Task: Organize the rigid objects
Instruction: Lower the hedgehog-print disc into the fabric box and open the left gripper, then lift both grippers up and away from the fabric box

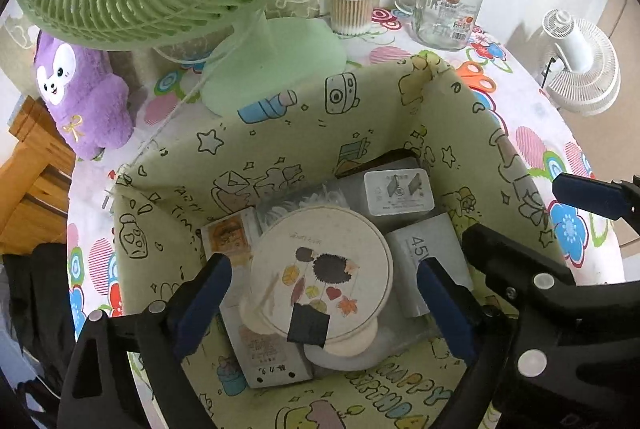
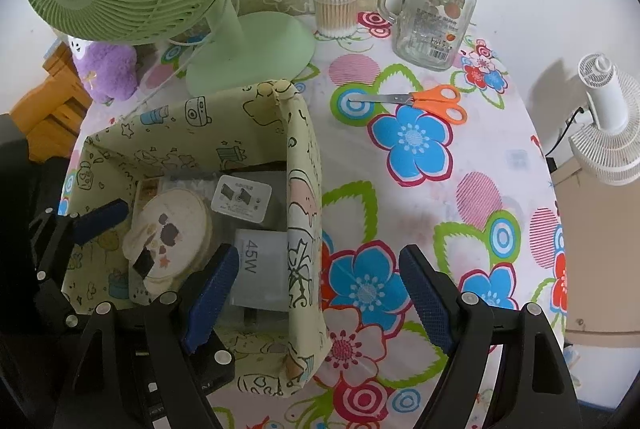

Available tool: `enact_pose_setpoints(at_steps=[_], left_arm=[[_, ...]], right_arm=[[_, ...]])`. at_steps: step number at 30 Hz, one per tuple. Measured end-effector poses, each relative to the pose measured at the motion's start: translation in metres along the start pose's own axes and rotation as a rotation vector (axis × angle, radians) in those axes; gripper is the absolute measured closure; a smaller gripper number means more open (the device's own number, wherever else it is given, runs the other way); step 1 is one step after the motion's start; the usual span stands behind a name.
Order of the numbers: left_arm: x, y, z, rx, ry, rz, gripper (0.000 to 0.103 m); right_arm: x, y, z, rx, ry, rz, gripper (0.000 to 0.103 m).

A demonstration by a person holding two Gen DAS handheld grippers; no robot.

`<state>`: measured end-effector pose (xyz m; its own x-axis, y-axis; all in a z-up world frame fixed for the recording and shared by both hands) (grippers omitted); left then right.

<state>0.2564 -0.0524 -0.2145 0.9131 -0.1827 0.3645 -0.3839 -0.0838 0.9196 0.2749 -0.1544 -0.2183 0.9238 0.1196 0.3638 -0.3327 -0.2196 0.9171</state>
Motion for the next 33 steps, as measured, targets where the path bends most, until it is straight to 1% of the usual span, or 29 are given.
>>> enact_pose_setpoints(at_steps=[12, 22, 28, 33], left_arm=[[-0.008, 0.029, -0.006, 0.022, -0.004, 0.037, 0.007], [-0.027, 0.056, -0.009, 0.022, 0.014, 0.059, 0.007], [-0.039, 0.072, -0.011, 0.015, 0.029, 0.073, 0.005], [-0.05, 0.081, -0.014, 0.011, 0.04, 0.077, 0.004]], right_arm=[[-0.009, 0.028, -0.011, 0.015, 0.016, 0.038, 0.018], [-0.026, 0.053, -0.021, 0.017, 0.036, 0.068, 0.018], [-0.038, 0.065, -0.029, 0.024, 0.039, 0.08, 0.018], [-0.046, 0.073, -0.034, 0.026, 0.042, 0.091, 0.016]])
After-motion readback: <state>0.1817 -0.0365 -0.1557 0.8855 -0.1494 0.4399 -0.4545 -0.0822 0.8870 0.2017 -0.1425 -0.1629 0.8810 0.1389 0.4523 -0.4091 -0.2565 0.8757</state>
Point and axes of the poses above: each gripper's, at about its wrist camera, not at the fingertips, and y roughly against the way its jaws point, z to its right, x to its top, the point moved 4 cm from there along -y, roughly the way its jaws point, and after that the axes turned 5 degrees about x, right-handed, at the moved point
